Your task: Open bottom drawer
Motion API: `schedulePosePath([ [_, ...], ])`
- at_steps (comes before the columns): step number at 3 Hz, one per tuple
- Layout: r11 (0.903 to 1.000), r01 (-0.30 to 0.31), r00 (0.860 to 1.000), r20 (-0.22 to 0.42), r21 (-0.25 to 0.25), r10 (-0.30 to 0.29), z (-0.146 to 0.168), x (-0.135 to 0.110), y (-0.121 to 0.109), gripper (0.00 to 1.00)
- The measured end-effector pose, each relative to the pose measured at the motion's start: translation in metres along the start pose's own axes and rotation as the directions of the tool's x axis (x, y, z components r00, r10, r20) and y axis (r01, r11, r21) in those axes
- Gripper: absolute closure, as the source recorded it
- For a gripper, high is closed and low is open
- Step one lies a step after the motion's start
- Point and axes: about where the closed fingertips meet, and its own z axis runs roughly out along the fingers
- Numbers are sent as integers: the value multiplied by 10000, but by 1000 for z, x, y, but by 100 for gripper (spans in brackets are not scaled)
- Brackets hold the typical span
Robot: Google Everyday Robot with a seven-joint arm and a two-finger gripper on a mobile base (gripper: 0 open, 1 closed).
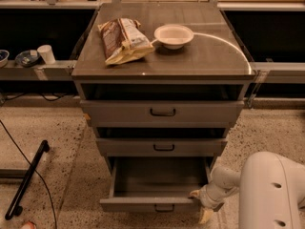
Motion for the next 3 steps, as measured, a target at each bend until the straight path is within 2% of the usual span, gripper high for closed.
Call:
schedulePosePath([
  [2,9955,-756,9967,-329,-574,738,-6,11,64,31],
  [3,9936,-953,9954,-26,-614,953,-12,10,80,30],
])
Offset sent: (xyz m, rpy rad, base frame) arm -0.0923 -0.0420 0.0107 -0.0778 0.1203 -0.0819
